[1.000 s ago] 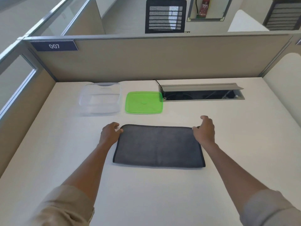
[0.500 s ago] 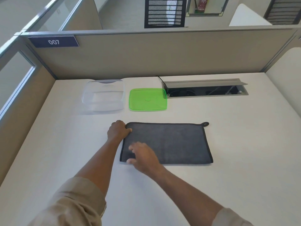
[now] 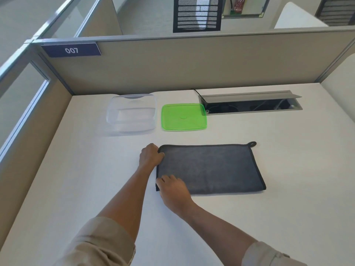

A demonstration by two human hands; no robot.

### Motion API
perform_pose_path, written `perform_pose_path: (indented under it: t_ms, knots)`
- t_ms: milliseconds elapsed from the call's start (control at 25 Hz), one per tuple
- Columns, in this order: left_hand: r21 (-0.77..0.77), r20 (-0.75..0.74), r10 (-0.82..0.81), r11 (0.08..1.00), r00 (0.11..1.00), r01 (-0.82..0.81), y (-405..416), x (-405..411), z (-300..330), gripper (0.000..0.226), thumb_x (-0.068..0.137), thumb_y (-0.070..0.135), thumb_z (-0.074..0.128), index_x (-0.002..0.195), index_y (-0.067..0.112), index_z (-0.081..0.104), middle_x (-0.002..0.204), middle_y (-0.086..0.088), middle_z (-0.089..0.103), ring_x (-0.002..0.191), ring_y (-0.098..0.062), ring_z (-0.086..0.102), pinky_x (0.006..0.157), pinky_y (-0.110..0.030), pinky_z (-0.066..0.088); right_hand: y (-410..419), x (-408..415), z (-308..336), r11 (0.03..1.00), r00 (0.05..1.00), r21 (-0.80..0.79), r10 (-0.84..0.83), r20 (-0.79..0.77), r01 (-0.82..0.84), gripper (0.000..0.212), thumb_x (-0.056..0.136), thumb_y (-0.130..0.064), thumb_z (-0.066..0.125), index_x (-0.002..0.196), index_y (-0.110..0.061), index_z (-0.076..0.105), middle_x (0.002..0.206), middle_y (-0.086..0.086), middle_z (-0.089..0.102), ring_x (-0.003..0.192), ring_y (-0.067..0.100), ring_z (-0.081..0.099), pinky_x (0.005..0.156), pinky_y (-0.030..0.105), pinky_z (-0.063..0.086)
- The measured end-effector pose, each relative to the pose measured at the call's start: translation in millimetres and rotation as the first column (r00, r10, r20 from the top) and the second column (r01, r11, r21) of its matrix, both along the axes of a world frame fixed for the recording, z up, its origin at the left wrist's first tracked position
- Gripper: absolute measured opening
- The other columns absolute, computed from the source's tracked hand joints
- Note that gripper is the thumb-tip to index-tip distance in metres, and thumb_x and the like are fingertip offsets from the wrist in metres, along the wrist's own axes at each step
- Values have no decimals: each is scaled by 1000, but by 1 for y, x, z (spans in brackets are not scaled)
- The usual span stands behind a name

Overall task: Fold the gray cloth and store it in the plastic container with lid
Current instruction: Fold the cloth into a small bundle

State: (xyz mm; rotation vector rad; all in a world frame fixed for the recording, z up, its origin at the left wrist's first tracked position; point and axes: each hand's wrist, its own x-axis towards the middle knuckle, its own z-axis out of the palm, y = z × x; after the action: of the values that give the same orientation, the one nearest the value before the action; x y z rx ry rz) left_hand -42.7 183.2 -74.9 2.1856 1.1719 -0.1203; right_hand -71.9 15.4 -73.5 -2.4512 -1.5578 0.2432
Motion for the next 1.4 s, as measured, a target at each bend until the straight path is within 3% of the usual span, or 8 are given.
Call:
perform_pose_path:
  t_ms: [80, 160, 240, 400, 680, 1040, 1280, 1400]
  knots:
    - [-35, 59, 34, 999, 998, -32, 4, -2, -1, 14, 79, 22, 70, 83, 20, 56, 87, -5, 60, 86, -29, 52, 73, -32, 42, 1, -2, 1, 999, 1000, 27, -27, -14, 27, 9, 87, -13, 64, 95, -15, 61, 81, 2, 63, 65, 19, 60, 52, 31, 48]
    - [-79, 115, 103, 992, 988, -94, 8, -6, -1, 34, 80, 29, 74, 108, 17, 61, 101, -5, 65, 103, -27, 56, 83, -33, 43, 1, -2, 2, 997, 998, 71, -38, -48, 41, 14, 83, -11, 66, 96, -13, 61, 82, 4, 62, 63, 22, 60, 49, 31, 45]
    - [-91, 164, 138, 988, 977, -124, 10, -7, 3, 48, 79, 32, 76, 120, 16, 58, 99, -3, 67, 110, -25, 57, 86, -33, 43, 0, -1, 4, 992, 995, 107, -58, -87, 67, 18, 83, -11, 63, 100, -11, 59, 86, 5, 63, 64, 24, 60, 50, 31, 43]
    - [-88, 254, 118, 991, 960, -99, 4, 2, 25, 48, 77, 31, 76, 120, 17, 59, 78, 3, 65, 100, -24, 63, 89, -35, 50, -10, -1, 11, 956, 973, 224, -155, -173, 192, 14, 87, -11, 57, 101, -13, 56, 89, 2, 61, 59, 20, 52, 50, 28, 36]
    - [-137, 442, 94, 990, 892, -36, -29, 32, 65, 44, 79, 23, 74, 120, 16, 61, 69, 2, 68, 68, -21, 64, 80, -40, 58, -36, 10, 39, 804, 880, 397, -307, -362, 444, 12, 86, -11, 54, 97, -16, 54, 86, -3, 60, 70, 17, 55, 61, 29, 48]
    - [-126, 509, -6, 989, 861, 82, -120, 99, 89, 41, 80, 26, 76, 117, 17, 61, 78, -3, 71, 77, -26, 69, 79, -38, 57, -116, 49, 62, 525, 680, 455, -398, -616, 719, 12, 82, -16, 58, 89, -25, 55, 70, -12, 62, 68, 11, 62, 62, 24, 51]
    - [-159, 486, -48, 977, 873, 142, -186, 137, 72, 37, 81, 25, 75, 116, 16, 63, 87, -8, 74, 83, -25, 69, 78, -34, 53, -180, 83, 53, 454, 616, 426, -466, -635, 783, 7, 85, -17, 63, 85, -22, 57, 61, -7, 62, 63, 11, 60, 54, 16, 46]
    - [-174, 461, -57, 973, 885, 153, -207, 150, 58, 36, 82, 25, 74, 115, 17, 63, 84, -6, 73, 79, -21, 68, 66, -27, 49, -204, 96, 45, 447, 577, 377, -510, -638, 811, 8, 86, -22, 62, 81, -24, 56, 57, -8, 59, 58, 9, 57, 51, 13, 43]
